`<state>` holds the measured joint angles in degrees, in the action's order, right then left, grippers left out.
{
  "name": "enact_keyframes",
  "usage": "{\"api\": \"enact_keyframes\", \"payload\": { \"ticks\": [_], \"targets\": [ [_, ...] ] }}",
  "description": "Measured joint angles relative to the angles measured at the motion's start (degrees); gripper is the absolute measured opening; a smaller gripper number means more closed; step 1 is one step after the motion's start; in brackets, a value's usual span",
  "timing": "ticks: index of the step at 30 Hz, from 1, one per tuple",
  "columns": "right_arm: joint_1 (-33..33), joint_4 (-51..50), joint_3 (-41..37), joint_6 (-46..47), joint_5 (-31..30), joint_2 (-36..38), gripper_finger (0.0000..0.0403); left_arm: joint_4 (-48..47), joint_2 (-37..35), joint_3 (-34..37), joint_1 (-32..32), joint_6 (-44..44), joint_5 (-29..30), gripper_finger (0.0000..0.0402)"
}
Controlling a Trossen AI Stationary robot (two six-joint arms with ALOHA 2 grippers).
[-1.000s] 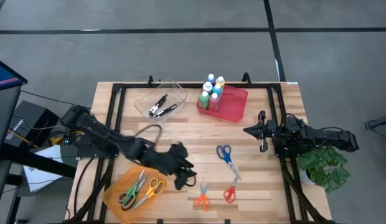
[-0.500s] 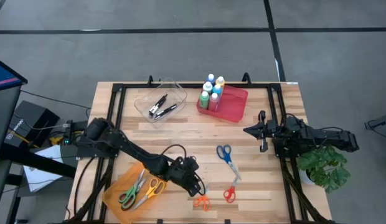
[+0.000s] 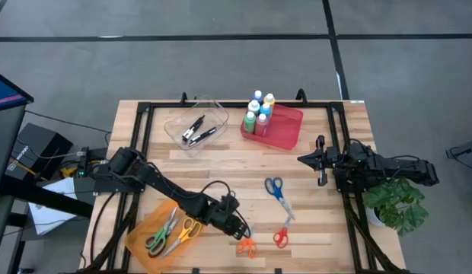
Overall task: Pick & Place Paint Supplies
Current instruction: Put the red scissors into the orange bin
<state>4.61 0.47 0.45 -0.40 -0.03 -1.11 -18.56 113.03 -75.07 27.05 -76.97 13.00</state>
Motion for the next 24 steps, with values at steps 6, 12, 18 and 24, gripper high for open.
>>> {"api": "enact_keyframes", "payload": {
  "ticks": [6,12,18,24],
  "targets": [
    [0.02,0.0,0.02,0.0,0.02,0.01,0.0,-1.05,-0.05,0.0,-0.73,-1.5,-3.78,0.0151],
    [0.01,0.0,0.01,-0.02,0.01,0.0,0.0,2.04,-6.49,0.0,-1.78,-0.46,-6.03,0.0135],
    [0.0,0.0,0.01,0.0,0.02,-0.01,0.0,-0.17,-18.91,-0.02,-2.55,10.33,-0.82,0.0075],
    [-0.01,-0.01,0.02,0.0,0.01,-0.02,0.0,-4.35,-33.47,0.02,-2.38,23.69,4.42,0.0008]
  ]
}}
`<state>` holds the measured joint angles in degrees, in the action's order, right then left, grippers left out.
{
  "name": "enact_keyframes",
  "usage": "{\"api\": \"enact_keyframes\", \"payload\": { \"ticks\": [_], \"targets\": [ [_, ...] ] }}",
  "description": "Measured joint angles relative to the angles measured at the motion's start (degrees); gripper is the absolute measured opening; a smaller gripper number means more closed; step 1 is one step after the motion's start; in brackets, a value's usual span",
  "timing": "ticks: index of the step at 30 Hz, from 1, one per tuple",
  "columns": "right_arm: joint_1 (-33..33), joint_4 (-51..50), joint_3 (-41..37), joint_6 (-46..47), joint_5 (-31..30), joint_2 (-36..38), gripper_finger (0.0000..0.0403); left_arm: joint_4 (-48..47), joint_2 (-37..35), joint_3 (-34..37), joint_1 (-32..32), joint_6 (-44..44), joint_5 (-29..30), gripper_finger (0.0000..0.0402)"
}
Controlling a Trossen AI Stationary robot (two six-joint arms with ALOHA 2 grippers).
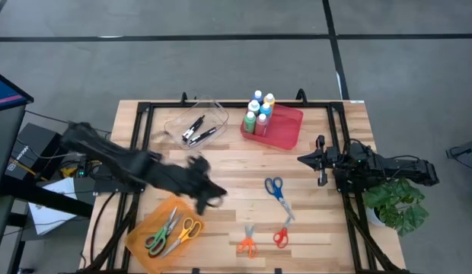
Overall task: Pick & Place Paint Supplies
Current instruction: Put the red scissors into the orange bin
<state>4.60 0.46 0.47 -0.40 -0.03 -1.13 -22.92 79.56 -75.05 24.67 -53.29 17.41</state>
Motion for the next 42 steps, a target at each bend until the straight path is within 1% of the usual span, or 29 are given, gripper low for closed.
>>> {"api": "enact_keyframes", "payload": {
  "ticks": [3,6,8,9,13,15,17,18,24,29,33,35,38,40,42],
  "targets": [
    [0.0,0.01,-0.02,-0.06,-0.01,0.0,0.0,-2.92,-7.11,-0.02,0.02,4.01,3.15,0.0003],
    [0.45,0.14,-0.02,-3.55,-0.97,0.01,0.0,-6.67,-13.53,0.0,0.04,8.29,5.79,0.0002],
    [0.82,0.2,0.0,-4.25,-1.34,0.02,0.0,-9.52,-17.15,0.0,-0.07,11.1,7.4,0.0001],
    [0.88,0.23,0.0,-3.64,-1.34,0.0,0.0,-10.69,-18.81,0.0,-0.11,11.98,8.24,0.0001],
    [1.14,0.45,-0.02,1.37,-1.52,0.02,0.0,-14.05,-23.92,0.02,-0.11,15.21,8.61,0.0001],
    [0.93,1.66,-0.02,8.55,-1.39,0.0,0.0,-16.49,-26.46,0.04,-0.11,17.63,8.47,0.0001],
    [0.57,4.02,-0.02,19.94,-1.64,0.02,0.0,-18.81,-29.37,0.04,-0.11,18.88,8.25,0.0001],
    [0.46,5.17,-0.02,24.88,-2.98,0.02,0.0,-20.11,-30.81,0.04,-0.11,19.23,8.32,0.0002],
    [0.48,11.09,-0.02,46.55,-10.65,0.01,0.0,-21.68,-36.6,0.04,-0.33,23.06,10.15,0.0002],
    [0.5,13.73,-0.02,51.15,-14.21,0.0,0.0,-21.72,-38.33,0.04,-0.33,24.1,10.1,0.0002],
    [0.66,16.42,0.4,58.03,-16.36,0.02,0.0,-21.73,-38.06,0.04,-0.33,24.82,10.09,0.0001],
    [0.83,15.96,2.38,57.45,-16.08,-0.07,0.0004,-21.73,-37.83,0.04,-0.33,24.87,10.88,0.0002],
    [0.62,16.64,8.16,52.28,-15.38,-1.58,0.0023,-21.72,-37.41,0.04,-0.33,24.96,12.91,0.0003],
    [0.64,15.51,12.85,47.05,-15.31,-5.36,0.0043,-21.68,-37.39,0.04,-0.33,24.93,14.09,0.0004],
    [0.63,12.34,18.62,41.64,-15.1,-10.61,0.0065,-21.69,-37.41,0.04,-0.33,24.55,14.33,0.0004]
  ]
}}
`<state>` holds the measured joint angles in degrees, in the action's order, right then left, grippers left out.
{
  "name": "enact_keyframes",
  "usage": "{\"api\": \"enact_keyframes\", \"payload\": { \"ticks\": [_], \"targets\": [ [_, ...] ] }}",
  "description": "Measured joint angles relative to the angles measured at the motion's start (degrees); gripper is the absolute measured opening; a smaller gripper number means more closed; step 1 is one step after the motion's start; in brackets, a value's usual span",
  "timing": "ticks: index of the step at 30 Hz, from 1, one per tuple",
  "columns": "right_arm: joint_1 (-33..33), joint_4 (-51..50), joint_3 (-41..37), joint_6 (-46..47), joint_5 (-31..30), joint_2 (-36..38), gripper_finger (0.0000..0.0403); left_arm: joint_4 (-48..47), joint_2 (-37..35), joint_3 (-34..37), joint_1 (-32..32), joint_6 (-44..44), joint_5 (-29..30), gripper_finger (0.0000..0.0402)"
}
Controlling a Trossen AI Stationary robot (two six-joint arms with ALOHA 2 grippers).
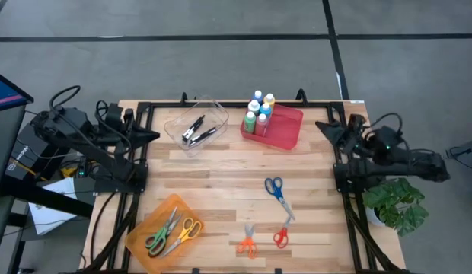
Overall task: Pick & Place Paint Supplies
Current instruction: Put the red scissors into the orange bin
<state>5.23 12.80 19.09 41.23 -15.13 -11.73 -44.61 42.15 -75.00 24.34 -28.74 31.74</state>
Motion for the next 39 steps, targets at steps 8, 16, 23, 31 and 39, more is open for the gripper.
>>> {"api": "enact_keyframes", "payload": {
  "ticks": [8,16,23,31,39],
  "targets": [
    [-3.38,-32.44,24.59,-21.5,3.84,-26.34,0.0168,0.01,0.0,0.0,0.0,-0.5,0.25,0.0004],
    [-13.78,-56.4,38.95,-42.98,9.65,-52.91,0.0247,-0.01,0.39,0.0,0.0,-1.39,0.88,0.0004],
    [-25.14,-62.42,40.52,-45.13,14.05,-68.31,0.0238,-0.23,0.82,0.0,0.0,-1.85,0.88,0.0004],
    [-35.69,-50.38,40.59,-44.41,15.3,-78.45,0.0212,-0.48,1.61,0.0,0.0,-1.7,1.1,0.0004],
    [-41.97,-38.6,40.57,-44.24,15.39,-86.47,0.0188,-0.39,2.16,1.46,0.0,-2.16,1.1,0.0004]
  ]
}}
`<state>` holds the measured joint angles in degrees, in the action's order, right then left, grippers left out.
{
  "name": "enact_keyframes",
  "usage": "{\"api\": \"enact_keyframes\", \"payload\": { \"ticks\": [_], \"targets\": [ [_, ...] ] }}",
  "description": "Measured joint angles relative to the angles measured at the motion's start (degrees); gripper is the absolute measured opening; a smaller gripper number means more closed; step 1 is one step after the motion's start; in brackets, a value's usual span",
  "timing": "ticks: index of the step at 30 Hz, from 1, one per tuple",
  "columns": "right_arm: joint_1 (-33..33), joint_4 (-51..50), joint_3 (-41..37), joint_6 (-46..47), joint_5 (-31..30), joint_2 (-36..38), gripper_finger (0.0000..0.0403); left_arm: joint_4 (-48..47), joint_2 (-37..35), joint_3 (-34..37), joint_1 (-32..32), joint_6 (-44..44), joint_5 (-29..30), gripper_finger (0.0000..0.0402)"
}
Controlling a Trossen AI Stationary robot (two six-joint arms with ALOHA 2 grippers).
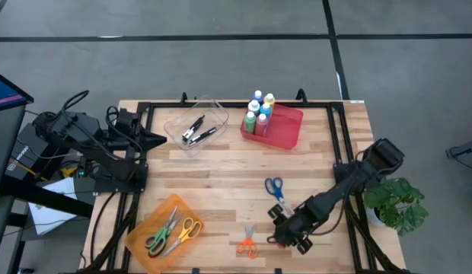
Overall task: Pick & Place Paint Supplies
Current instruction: Put the red scissors into the orange bin
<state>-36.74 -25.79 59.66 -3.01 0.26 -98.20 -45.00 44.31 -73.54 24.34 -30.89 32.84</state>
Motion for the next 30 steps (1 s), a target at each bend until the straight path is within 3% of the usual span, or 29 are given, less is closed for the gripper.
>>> {"api": "enact_keyframes", "payload": {
  "ticks": [15,26,30],
  "targets": [
    [-2.62,3.5,0.38,11.91,-0.89,-10.58,0.0134,-0.02,0.33,0.27,0.0,-0.02,-0.01,0.0004],
    [-2.01,2.02,0.46,14.5,-0.81,-11.07,0.0029,-0.02,0.31,0.27,0.0,0.0,0.0,0.0004],
    [-1.75,1.54,1.19,16.61,-0.54,-11.12,0.0023,-0.02,0.33,0.27,0.0,0.0,0.0,0.0004]
  ]
}}
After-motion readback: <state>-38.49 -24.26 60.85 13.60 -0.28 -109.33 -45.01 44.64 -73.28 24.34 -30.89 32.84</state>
